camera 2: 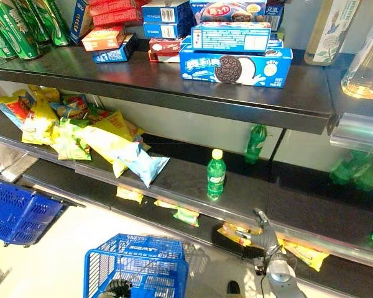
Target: Pick up the snacks into the basket
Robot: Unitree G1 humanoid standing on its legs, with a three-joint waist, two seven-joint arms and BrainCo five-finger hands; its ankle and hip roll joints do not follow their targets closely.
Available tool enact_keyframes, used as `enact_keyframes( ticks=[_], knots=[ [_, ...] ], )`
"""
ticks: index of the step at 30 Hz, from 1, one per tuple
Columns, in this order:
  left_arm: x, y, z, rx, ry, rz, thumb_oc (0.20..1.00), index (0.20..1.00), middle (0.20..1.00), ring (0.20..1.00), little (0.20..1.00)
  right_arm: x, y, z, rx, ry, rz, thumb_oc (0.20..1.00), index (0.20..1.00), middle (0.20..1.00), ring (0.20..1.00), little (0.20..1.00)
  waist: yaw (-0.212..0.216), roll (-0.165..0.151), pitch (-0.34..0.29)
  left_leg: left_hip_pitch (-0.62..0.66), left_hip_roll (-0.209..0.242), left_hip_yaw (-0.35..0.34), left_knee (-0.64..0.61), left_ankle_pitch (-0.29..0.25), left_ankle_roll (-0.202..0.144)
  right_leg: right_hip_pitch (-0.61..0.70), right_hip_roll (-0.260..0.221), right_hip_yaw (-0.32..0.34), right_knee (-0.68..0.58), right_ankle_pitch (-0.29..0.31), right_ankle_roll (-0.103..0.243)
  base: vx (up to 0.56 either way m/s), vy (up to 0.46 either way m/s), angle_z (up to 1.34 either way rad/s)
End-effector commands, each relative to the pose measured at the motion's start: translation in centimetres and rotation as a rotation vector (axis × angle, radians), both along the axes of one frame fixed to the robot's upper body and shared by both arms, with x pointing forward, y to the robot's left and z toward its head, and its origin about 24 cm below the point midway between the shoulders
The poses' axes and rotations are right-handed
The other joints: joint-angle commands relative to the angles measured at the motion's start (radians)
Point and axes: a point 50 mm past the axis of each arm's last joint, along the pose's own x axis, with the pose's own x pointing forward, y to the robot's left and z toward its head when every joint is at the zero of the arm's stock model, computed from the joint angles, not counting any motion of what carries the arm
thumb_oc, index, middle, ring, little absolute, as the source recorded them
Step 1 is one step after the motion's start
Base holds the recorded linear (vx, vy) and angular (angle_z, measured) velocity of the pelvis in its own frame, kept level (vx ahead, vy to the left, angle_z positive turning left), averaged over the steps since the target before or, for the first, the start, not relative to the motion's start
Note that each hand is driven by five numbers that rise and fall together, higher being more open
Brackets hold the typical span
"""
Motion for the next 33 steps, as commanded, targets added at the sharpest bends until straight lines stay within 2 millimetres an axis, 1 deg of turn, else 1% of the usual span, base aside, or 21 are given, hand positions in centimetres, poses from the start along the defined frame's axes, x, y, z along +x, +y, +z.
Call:
enact_keyframes(
  ticks=[1,3,5,6,7,9,11,12,14,17,18,19,20,21,22,23,24,26,27,29,33],
  knots=[
    [1.8,0.5,0.5,0.082,-0.018,-0.090,0.200,0.200,0.200,0.200,0.200,2.4,-0.3,3.3,0.030,-0.200,-0.027,1.000,1.000,1.000,1.000,1.000,0.001,-0.064,0.067,-0.006,-0.109,0.034,0.003,-0.040,0.089,0.060,0.027,0.057,0.012,-0.077,0.024,-0.06,0.000,0.01],
    [2.2,0.3,0.6,0.092,-0.031,-0.121,0.200,0.200,0.200,0.200,0.200,2.7,-0.6,3.6,0.025,-0.215,-0.048,1.000,1.000,1.000,1.000,1.000,0.001,-0.064,0.080,-0.013,-0.110,0.034,0.003,-0.038,0.089,0.053,0.027,0.057,0.013,-0.075,0.025,-0.06,0.002,0.00],
    [3.4,0.0,1.1,0.117,-0.072,-0.176,0.200,0.200,0.200,0.200,0.200,3.9,-0.7,4.3,-0.004,-0.251,-0.065,1.000,1.000,1.000,1.000,1.000,0.005,-0.064,0.103,-0.029,-0.110,0.034,0.003,-0.031,0.089,0.037,0.026,0.056,0.014,-0.068,0.026,-0.09,0.009,0.00],
    [3.5,0.0,1.1,0.117,-0.073,-0.176,0.200,0.200,0.200,0.200,0.200,3.9,-0.7,4.3,-0.004,-0.252,-0.065,1.000,1.000,1.000,1.000,1.000,0.005,-0.064,0.103,-0.030,-0.110,0.034,0.003,-0.031,0.089,0.036,0.026,0.056,0.014,-0.068,0.026,-0.09,0.008,0.00],
    [4.1,0.0,1.3,0.128,-0.095,-0.195,0.200,0.200,0.200,0.200,0.200,4.9,-0.9,5.1,-0.025,-0.284,-0.074,1.000,1.000,1.000,1.000,1.000,0.008,-0.063,0.119,-0.042,-0.110,0.034,0.003,-0.025,0.090,0.022,0.024,0.058,0.014,-0.062,0.027,-0.06,0.003,0.00],
    [4.4,0.0,1.5,0.135,-0.106,-0.212,0.200,0.200,0.200,0.200,0.200,5.2,-1.0,5.3,-0.033,-0.294,-0.078,1.000,1.000,1.000,1.000,1.000,0.010,-0.062,0.127,-0.048,-0.111,0.033,0.003,-0.023,0.090,0.016,0.022,0.058,0.014,-0.058,0.027,-0.07,0.001,0.01],
    [5.2,-0.3,1.8,0.149,-0.129,-0.257,0.200,0.200,0.200,0.200,0.200,6.5,-1.3,6.4,-0.064,-0.335,-0.087,1.000,1.000,1.000,1.000,1.000,0.017,-0.058,0.146,-0.073,-0.114,0.030,0.003,-0.014,0.091,-0.009,0.020,0.058,0.014,-0.047,0.029,-0.09,0.008,0.01],
    [5.2,-0.3,1.8,0.149,-0.130,-0.257,0.200,0.200,0.200,0.200,0.200,6.5,-1.3,6.5,-0.064,-0.335,-0.087,1.000,1.000,1.000,1.000,1.000,0.017,-0.058,0.146,-0.074,-0.114,0.030,0.003,-0.013,0.091,-0.011,0.020,0.058,0.015,-0.047,0.029,-0.10,0.017,0.01],
    [6.0,-0.5,2.2,0.158,-0.164,-0.280,0.200,0.200,0.200,0.200,0.200,7.9,-1.0,7.3,-0.079,-0.362,-0.079,1.000,1.000,1.000,1.000,1.000,0.025,-0.054,0.167,-0.097,-0.118,0.030,0.003,-0.003,0.092,-0.035,0.017,0.061,0.016,-0.034,0.030,-0.09,0.013,0.00],
    [6.3,-0.6,2.4,0.162,-0.175,-0.296,0.200,0.200,0.200,0.200,0.200,9.5,-0.8,8.0,-0.096,-0.369,-0.063,1.000,1.000,1.000,1.000,1.000,0.036,-0.048,0.183,-0.123,-0.124,0.028,0.003,0.006,0.094,-0.062,0.013,0.065,0.016,-0.022,0.030,-0.06,0.008,0.02],
    [6.3,-0.6,2.4,0.161,-0.176,-0.296,0.200,0.200,0.200,0.200,0.200,9.6,-0.7,8.1,-0.096,-0.370,-0.062,1.000,1.000,1.000,1.000,1.000,0.036,-0.048,0.183,-0.124,-0.124,0.028,0.003,0.007,0.094,-0.064,0.013,0.066,0.016,-0.022,0.030,-0.06,0.008,0.00],
    [6.5,-0.7,2.4,0.162,-0.180,-0.302,0.200,0.200,0.200,0.200,0.200,10.5,-0.5,8.5,-0.102,-0.374,-0.054,1.000,1.000,1.000,1.000,1.000,0.043,-0.046,0.192,-0.137,-0.128,0.029,0.003,0.012,0.094,-0.079,0.012,0.067,0.016,-0.015,0.031,-0.04,0.002,0.00],
    [6.5,-0.7,2.4,0.162,-0.180,-0.301,0.200,0.200,0.200,0.200,0.200,10.6,-0.5,8.5,-0.102,-0.375,-0.053,1.000,1.000,1.000,1.000,1.000,0.043,-0.046,0.192,-0.138,-0.128,0.029,0.003,0.012,0.094,-0.080,0.012,0.068,0.016,-0.014,0.031,-0.05,0.005,0.00],
    [6.6,-0.7,2.5,0.163,-0.182,-0.305,0.200,0.200,0.200,0.200,0.200,11.1,-0.4,8.9,-0.116,-0.378,-0.043,1.000,1.000,1.000,1.000,1.000,0.046,-0.044,0.195,-0.144,-0.128,0.030,0.003,0.015,0.094,-0.087,0.011,0.066,0.016,-0.012,0.030,-0.04,0.007,0.00],
    [6.7,-0.8,2.5,0.161,-0.183,-0.306,0.200,0.200,0.200,0.200,0.200,12.0,0.0,9.2,-0.116,-0.375,-0.031,1.000,1.000,1.000,1.000,1.000,0.053,-0.041,0.200,-0.157,-0.129,0.030,0.003,0.021,0.094,-0.099,0.009,0.069,0.015,-0.007,0.031,-0.04,0.006,0.01],
    [6.7,-0.8,2.5,0.161,-0.183,-0.306,0.200,0.200,0.200,0.200,0.200,12.1,0.0,9.2,-0.116,-0.375,-0.031,1.000,1.000,1.000,1.000,1.000,0.053,-0.041,0.200,-0.157,-0.129,0.030,0.003,0.021,0.094,-0.099,0.009,0.069,0.015,-0.006,0.031,-0.06,0.017,-0.01],
    [6.7,-0.9,2.5,0.159,-0.188,-0.310,0.200,0.200,0.200,0.200,0.200,13.0,0.2,10.0,-0.131,-0.386,-0.019,1.000,1.000,1.000,1.000,1.000,0.060,-0.036,0.208,-0.168,-0.133,0.030,0.003,0.025,0.094,-0.111,0.007,0.070,0.014,-0.001,0.031,-0.05,0.018,-0.01],
    [6.8,-1.0,2.5,0.157,-0.189,-0.307,0.200,0.200,0.200,0.200,0.200,13.4,0.3,10.3,-0.132,-0.390,-0.014,1.000,1.000,1.000,1.000,1.000,0.064,-0.035,0.210,-0.175,-0.134,0.029,0.003,0.027,0.094,-0.117,0.006,0.069,0.014,0.001,0.030,-0.04,0.016,-0.02],
    [6.8,-1.1,2.5,0.156,-0.191,-0.308,0.200,0.200,0.200,0.200,0.200,14.1,0.7,10.7,-0.135,-0.392,-0.006,1.000,1.000,1.000,1.000,1.000,0.070,-0.031,0.213,-0.184,-0.136,0.027,0.003,0.031,0.095,-0.127,0.004,0.069,0.014,0.005,0.031,-0.03,0.009,-0.03],
    [6.8,-1.2,2.5,0.153,-0.191,-0.308,0.200,0.200,0.200,0.200,0.200,14.7,1.0,11.2,-0.140,-0.402,0.007,1.000,1.000,1.000,1.000,1.000,0.076,-0.028,0.216,-0.192,-0.138,0.024,0.003,0.035,0.095,-0.134,0.002,0.068,0.013,0.007,0.031,-0.02,0.007,-0.01],
    [6.9,-1.4,2.5,0.149,-0.195,-0.306,0.200,0.200,0.200,0.200,0.200,15.5,1.7,11.8,-0.137,-0.409,0.029,1.000,1.000,1.000,1.000,1.000,0.083,-0.022,0.224,-0.210,-0.144,0.018,0.003,0.041,0.095,-0.149,-0.003,0.065,0.012,0.013,0.031,-0.01,0.003,0.00]
  ],
)
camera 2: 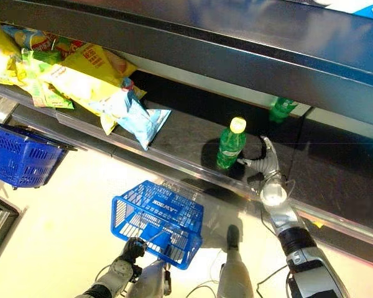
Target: Pick up the snacks into the basket
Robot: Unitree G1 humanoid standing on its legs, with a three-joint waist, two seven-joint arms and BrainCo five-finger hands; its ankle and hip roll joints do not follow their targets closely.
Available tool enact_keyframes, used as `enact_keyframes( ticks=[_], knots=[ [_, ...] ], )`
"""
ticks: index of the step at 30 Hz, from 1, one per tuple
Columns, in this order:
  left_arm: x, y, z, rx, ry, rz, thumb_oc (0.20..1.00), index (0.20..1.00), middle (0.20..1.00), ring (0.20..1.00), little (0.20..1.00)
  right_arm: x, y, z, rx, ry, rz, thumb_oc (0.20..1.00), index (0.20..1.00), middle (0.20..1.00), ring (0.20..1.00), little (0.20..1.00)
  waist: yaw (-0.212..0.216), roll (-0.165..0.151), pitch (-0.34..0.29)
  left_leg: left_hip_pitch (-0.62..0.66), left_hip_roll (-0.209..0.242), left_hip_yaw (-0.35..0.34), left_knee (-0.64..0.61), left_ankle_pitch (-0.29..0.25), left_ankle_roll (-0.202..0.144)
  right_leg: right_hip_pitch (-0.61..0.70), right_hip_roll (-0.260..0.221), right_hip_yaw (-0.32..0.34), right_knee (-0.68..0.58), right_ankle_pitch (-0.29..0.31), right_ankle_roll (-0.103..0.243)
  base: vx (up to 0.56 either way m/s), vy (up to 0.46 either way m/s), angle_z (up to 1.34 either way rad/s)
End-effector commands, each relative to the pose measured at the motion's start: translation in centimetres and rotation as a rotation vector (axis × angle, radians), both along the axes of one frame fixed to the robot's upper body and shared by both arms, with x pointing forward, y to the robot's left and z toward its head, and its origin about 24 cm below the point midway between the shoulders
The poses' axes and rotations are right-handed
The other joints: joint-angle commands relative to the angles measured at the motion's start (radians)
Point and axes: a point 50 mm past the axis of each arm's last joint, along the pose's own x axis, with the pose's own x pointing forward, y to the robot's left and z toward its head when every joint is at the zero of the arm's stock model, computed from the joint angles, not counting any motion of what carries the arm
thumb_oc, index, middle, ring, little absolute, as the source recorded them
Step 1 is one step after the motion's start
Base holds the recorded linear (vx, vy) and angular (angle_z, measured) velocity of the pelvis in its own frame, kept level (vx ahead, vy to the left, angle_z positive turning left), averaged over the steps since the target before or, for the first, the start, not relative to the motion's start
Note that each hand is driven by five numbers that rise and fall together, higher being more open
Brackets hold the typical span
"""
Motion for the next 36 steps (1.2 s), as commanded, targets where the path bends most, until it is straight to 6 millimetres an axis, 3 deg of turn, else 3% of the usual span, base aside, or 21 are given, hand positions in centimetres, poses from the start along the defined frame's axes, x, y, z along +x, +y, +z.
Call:
enact_keyframes(
  ticks=[1,14,23,30,35,36],
  knots=[
    [-0.6,1.2,-0.3,0.069,0.030,-0.017,0.200,0.200,0.200,0.200,0.200,1.0,1.1,1.5,0.014,-0.050,0.052,1.000,1.000,1.000,1.000,1.000,0.025,-0.039,-0.002,-0.065,-0.121,0.019,-0.010,0.020,0.087,-0.003,0.016,0.062,0.006,-0.014,0.034,-0.03,0.009,0.01],
    [-0.6,1.2,-0.3,0.065,0.033,0.002,0.200,0.200,0.200,0.200,0.200,1.7,3.6,2.3,0.093,-0.079,0.122,1.000,1.000,1.000,1.000,1.000,0.039,-0.032,0.000,-0.098,-0.130,0.017,-0.010,0.029,0.087,-0.038,0.011,0.064,0.004,-0.003,0.036,0.00,0.000,0.00],
    [-0.4,1.3,-0.2,0.053,0.026,0.004,0.200,0.200,0.200,0.200,0.200,1.9,3.5,2.4,0.102,-0.062,0.165,1.000,1.000,1.000,1.000,1.000,0.043,-0.027,0.002,-0.105,-0.132,0.017,-0.010,0.031,0.087,-0.045,0.010,0.064,0.004,-0.003,0.034,0.00,0.000,0.00],
    [-0.4,1.6,-0.2,0.044,0.029,0.027,0.200,0.200,0.200,0.200,0.200,0.2,2.5,1.9,0.114,-0.071,0.185,1.000,1.000,1.000,1.000,1.000,0.031,-0.037,0.004,-0.103,-0.126,0.011,-0.010,0.032,0.084,-0.040,0.015,0.059,0.004,-0.010,0.031,0.00,-0.005,0.00],
    [-0.3,1.9,-0.1,0.045,0.028,0.036,0.200,0.200,0.200,0.200,0.200,-1.4,1.4,0.9,0.114,-0.054,0.171,1.000,1.000,1.000,1.000,1.000,0.019,-0.045,0.007,-0.096,-0.121,0.005,-0.010,0.030,0.083,-0.032,0.019,0.055,0.007,-0.017,0.028,0.00,-0.013,0.01],
    [-0.3,2.1,-0.1,0.042,0.028,0.047,0.200,0.200,0.200,0.200,0.200,-2.5,0.5,0.1,0.116,-0.035,0.152,1.000,1.000,1.000,1.000,1.000,0.010,-0.050,0.008,-0.093,-0.119,0.006,-0.010,0.029,0.081,-0.029,0.021,0.054,0.007,-0.019,0.027,0.00,0.000,0.00]
  ],
)
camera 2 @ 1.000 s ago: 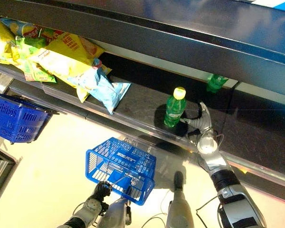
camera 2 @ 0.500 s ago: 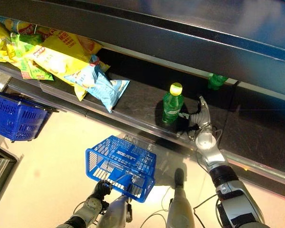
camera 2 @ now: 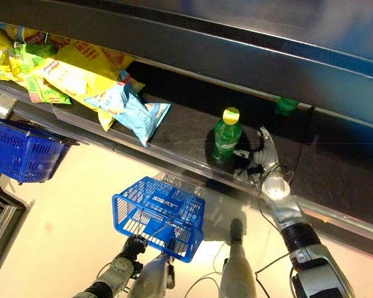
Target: Pick up the snacks into the basket
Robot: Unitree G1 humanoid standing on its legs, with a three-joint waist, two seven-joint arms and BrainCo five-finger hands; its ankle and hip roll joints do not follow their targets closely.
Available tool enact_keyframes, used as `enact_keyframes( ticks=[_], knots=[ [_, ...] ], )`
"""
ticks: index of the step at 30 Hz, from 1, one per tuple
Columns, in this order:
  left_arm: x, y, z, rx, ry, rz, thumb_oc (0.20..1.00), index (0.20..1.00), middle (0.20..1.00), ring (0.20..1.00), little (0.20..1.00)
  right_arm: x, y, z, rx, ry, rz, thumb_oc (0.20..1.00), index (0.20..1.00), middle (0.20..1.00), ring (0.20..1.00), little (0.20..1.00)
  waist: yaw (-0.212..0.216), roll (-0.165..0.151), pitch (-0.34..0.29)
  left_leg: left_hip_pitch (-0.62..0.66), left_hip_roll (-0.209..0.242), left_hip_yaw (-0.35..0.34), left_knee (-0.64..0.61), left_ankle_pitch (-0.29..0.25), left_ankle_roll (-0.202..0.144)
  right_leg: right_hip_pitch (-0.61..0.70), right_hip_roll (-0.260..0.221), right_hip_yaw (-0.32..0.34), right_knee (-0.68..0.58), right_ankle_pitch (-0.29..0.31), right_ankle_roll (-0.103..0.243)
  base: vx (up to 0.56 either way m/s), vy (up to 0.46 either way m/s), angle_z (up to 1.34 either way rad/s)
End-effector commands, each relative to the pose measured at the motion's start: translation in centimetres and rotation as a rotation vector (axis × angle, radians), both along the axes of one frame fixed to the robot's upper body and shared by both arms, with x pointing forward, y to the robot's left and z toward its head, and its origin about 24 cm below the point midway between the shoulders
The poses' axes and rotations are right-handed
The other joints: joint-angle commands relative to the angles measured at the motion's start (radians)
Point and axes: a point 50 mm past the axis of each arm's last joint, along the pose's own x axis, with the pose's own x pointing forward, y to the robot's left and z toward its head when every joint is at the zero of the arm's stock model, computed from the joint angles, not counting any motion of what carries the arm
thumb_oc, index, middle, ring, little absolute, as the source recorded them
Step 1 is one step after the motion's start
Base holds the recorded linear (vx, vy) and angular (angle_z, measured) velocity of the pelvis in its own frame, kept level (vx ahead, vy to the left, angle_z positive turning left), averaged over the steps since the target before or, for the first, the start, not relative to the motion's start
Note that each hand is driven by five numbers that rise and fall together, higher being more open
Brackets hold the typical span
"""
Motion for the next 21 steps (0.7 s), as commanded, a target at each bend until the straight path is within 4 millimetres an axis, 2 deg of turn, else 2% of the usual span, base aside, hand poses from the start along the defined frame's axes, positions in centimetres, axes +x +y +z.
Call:
enact_keyframes(
  ticks=[1,6,11,17,21],
  knots=[
    [-0.9,2.2,-0.4,0.071,0.049,0.010,0.200,0.200,0.200,0.200,0.200,-1.3,0.3,-1.2,0.041,0.023,0.035,1.000,1.000,1.000,1.000,1.000,0.015,-0.072,-0.005,-0.058,-0.119,0.009,-0.013,0.029,0.081,0.003,0.021,0.057,0.007,-0.019,0.028,-0.01,-0.035,0.03],
    [-1.0,2.8,-0.3,0.066,0.049,0.034,0.200,0.200,0.200,0.200,0.200,-3.2,-1.9,-2.6,0.044,0.068,-0.028,1.000,1.000,1.000,1.000,1.000,0.001,-0.079,-0.003,-0.057,-0.113,0.010,-0.013,0.030,0.078,0.003,0.024,0.056,0.009,-0.023,0.027,0.00,-0.007,0.00],
    [-1.2,3.0,-0.4,0.061,0.053,0.039,0.200,0.200,0.200,0.200,0.200,-3.8,-2.5,-3.1,0.056,0.083,-0.051,1.000,1.000,1.000,1.000,1.000,-0.006,-0.077,-0.002,-0.053,-0.112,0.013,-0.013,0.028,0.078,0.002,0.026,0.062,0.011,-0.025,0.026,0.00,0.000,0.00],
    [-1.0,2.8,-0.3,0.061,0.050,0.028,0.200,0.200,0.200,0.200,0.200,-3.2,-1.7,-2.7,0.069,0.062,-0.030,1.000,1.000,1.000,1.000,1.000,-0.005,-0.072,-0.005,-0.060,-0.113,0.019,-0.013,0.028,0.080,-0.008,0.026,0.068,0.009,-0.018,0.026,0.00,0.000,0.00],
    [-1.0,2.5,-0.3,0.059,0.047,0.009,0.200,0.200,0.200,0.200,0.200,-1.8,-0.1,-1.8,0.096,0.031,0.013,1.000,1.000,1.000,1.000,1.000,0.005,-0.064,-0.005,-0.075,-0.117,0.021,-0.013,0.031,0.083,-0.025,0.023,0.072,0.006,-0.009,0.028,0.00,0.002,-0.01]
  ],
)
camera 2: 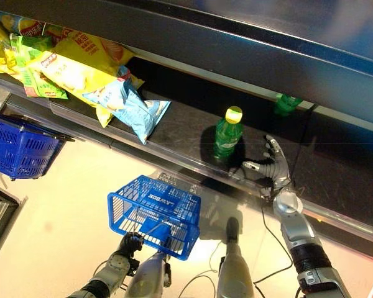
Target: Pick up the snacks into the basket
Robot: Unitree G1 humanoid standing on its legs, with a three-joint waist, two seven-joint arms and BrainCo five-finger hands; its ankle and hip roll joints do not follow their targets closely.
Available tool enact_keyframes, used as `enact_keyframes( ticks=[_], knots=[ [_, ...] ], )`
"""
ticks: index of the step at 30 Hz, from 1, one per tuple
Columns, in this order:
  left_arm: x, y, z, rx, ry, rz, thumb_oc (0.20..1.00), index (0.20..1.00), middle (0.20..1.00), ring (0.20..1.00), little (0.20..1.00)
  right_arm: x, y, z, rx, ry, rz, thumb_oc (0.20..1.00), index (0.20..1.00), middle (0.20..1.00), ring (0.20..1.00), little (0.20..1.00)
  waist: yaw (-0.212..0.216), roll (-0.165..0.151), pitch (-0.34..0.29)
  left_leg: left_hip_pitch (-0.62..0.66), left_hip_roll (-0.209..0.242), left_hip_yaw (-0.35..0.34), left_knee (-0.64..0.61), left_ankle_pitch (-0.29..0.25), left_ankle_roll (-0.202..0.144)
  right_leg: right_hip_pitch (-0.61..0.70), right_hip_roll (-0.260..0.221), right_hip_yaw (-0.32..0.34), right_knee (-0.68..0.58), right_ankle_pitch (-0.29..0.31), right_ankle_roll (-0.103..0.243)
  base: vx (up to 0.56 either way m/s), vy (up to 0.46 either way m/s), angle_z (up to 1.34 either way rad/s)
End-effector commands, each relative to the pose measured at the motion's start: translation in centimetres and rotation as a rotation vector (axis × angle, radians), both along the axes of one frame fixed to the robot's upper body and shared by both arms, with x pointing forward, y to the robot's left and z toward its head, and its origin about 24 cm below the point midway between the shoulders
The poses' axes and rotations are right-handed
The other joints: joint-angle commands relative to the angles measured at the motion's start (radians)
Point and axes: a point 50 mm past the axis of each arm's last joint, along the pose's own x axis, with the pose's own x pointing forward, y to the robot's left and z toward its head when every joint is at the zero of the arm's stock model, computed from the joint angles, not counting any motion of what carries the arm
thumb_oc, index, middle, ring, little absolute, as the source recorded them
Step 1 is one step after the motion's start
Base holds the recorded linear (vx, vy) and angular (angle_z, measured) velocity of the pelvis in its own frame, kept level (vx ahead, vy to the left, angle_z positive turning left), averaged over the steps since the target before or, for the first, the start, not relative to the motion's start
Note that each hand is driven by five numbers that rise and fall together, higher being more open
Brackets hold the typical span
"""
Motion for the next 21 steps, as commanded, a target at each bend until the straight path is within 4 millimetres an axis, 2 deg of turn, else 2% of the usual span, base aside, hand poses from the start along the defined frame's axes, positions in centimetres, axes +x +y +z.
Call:
enact_keyframes(
  ticks=[1,12,21],
  knots=[
    [-1.3,1.4,-0.6,0.063,0.061,-0.017,0.200,0.200,0.200,0.200,0.200,0.5,1.9,-0.5,0.049,0.009,0.054,1.000,1.000,1.000,1.000,1.000,0.008,-0.032,-0.023,-0.083,-0.118,0.019,-0.013,0.031,0.085,-0.033,0.022,0.069,0.005,-0.008,0.029,-0.01,0.006,-0.04],
    [-1.2,1.0,-0.6,0.073,0.058,-0.059,0.200,0.200,0.200,0.200,0.200,4.9,5.1,1.8,-0.117,0.024,0.157,1.000,1.000,1.000,1.000,1.000,0.050,-0.029,-0.006,-0.100,-0.123,0.006,-0.013,0.043,0.087,-0.044,0.019,0.057,0.004,0.002,0.030,0.00,0.001,0.00],
    [-1.1,1.0,-0.5,0.069,0.048,-0.048,0.200,0.200,0.200,0.200,0.200,6.0,7.1,3.1,-0.114,-0.002,0.213,1.000,1.000,1.000,1.000,1.000,0.077,-0.032,0.008,-0.113,-0.125,-0.004,-0.013,0.050,0.088,-0.048,0.015,0.043,0.004,0.003,0.031,0.00,0.001,0.01]
  ],
)
